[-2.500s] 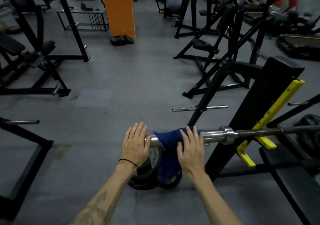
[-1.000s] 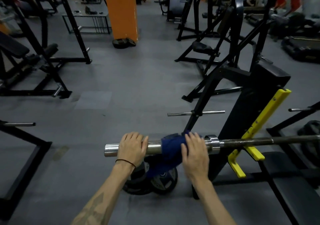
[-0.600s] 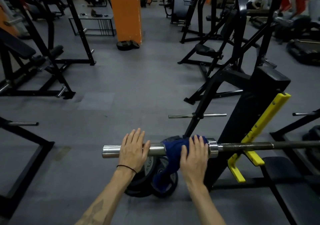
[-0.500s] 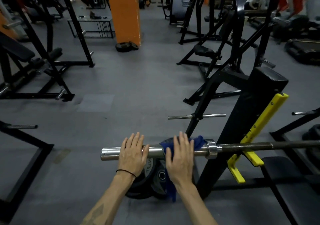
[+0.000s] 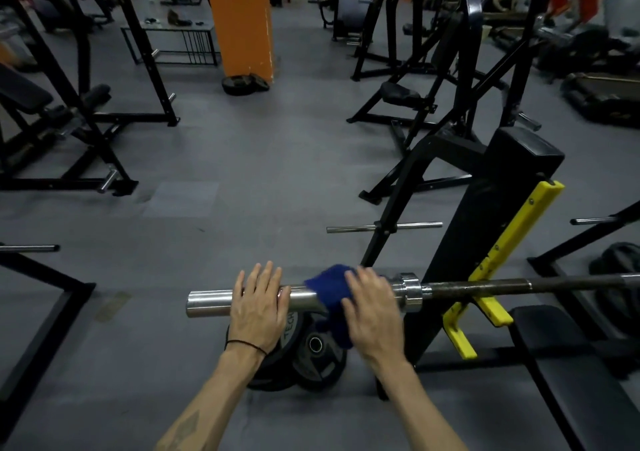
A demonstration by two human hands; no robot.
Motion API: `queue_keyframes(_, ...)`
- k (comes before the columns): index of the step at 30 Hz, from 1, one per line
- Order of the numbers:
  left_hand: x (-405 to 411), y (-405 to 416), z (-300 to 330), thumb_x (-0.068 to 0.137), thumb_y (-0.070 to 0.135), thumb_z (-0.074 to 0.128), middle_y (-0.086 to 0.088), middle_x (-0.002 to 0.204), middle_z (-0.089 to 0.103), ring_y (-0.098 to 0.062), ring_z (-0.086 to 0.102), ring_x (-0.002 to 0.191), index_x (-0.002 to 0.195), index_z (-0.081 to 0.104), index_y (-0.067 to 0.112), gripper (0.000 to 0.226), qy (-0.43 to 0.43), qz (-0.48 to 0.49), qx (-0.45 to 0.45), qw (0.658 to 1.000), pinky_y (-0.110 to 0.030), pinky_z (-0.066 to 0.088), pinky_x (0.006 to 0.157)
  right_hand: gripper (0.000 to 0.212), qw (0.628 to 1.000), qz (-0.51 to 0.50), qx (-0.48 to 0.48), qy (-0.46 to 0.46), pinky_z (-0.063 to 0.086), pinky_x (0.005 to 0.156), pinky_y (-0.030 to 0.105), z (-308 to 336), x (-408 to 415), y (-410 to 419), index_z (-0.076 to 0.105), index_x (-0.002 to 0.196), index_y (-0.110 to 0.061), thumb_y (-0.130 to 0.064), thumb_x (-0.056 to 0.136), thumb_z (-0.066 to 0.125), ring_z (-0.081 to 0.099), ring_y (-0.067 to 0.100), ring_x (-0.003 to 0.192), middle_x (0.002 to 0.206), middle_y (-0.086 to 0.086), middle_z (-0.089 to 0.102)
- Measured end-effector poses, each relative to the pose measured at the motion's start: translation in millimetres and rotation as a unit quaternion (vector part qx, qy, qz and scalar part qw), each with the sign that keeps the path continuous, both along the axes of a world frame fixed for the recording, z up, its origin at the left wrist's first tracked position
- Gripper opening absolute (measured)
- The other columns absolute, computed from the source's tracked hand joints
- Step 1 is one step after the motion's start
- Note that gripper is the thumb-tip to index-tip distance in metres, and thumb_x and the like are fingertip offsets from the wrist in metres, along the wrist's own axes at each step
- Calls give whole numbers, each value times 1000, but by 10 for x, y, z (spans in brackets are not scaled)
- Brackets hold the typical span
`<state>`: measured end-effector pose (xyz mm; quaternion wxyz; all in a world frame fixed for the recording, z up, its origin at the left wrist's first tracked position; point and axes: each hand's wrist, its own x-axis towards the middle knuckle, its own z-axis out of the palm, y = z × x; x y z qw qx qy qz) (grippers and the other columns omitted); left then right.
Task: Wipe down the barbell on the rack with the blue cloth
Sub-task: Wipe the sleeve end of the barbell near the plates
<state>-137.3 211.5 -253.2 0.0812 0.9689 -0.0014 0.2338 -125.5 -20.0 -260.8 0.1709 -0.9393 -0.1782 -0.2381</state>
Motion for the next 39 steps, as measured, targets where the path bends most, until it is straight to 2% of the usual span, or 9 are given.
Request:
queue_keyframes(3,-23,-35,-37,105,40,29,-14,139,61,-34,56,130,132,65,6,56,-9,-18,20,1000,-53,34,113,56,978,-148,136,61,15,126,45,16,-111,262,44,150,-6,-40,108,33,28,25,152,161,6,35)
queue_keyframes(8,14,-172,-50,102,38,37,-14,139,61,-33,56,130,131,65,6,51,-25,-50,21,998,-51,34,113,58,998,58,-19,3,24,122,47,-66,-94,134,36,157,-11,-34,104,45,22,21,155,166,5,29)
queue_keyframes(13,-12,-233,-24,101,32,43,-13,124,68,-34,61,118,120,70,5,42,-52,-50,2,997,-51,43,107,65,981,-129,129,65,14,126,49,-29,-209,302,29,158,-7,-43,105,38,13,23,157,168,7,23)
queue_keyframes(17,-22,-186,-22,101,32,43,-7,96,66,-29,62,87,106,69,9,35,-56,-54,15,997,-47,47,94,60,999,38,-5,18,22,123,46,-104,-181,317,36,156,-9,-37,104,46,22,23,155,165,6,30)
queue_keyframes(24,223,-180,234,109,45,16,-6,67,63,-33,61,60,73,61,17,64,155,-21,35,987,-40,47,58,60,984,-83,138,77,14,126,44,46,-214,577,40,154,-6,-44,108,34,23,25,154,162,9,35)
queue_keyframes(29,506,-187,555,107,51,16,-14,114,72,-33,67,108,115,69,16,65,317,38,-11,948,-38,49,89,51,1000,15,-11,7,18,126,40,-18,-48,75,46,150,-11,-36,106,43,36,22,149,158,4,40)
queue_keyframes(33,197,-80,379,100,42,28,-4,80,70,-29,68,77,85,69,16,51,95,-21,-10,995,-39,46,77,57,982,-129,122,62,13,127,43,-2,-154,269,42,152,-7,-41,107,35,27,25,153,162,6,33)
queue_keyframes(37,20,-97,111,101,39,35,-12,127,68,-30,63,118,119,71,9,50,70,-36,-8,997,-45,46,105,59,997,80,-19,4,27,120,48,-75,-168,250,36,156,-8,-31,103,47,23,23,154,166,7,28)
queue_keyframes(39,-11,-143,103,102,40,34,-13,137,62,-31,57,128,127,67,8,52,56,-37,-4,998,-49,43,110,60,1000,15,16,12,25,121,49,-84,-120,-58,31,158,-9,-28,103,45,19,21,155,167,5,24)
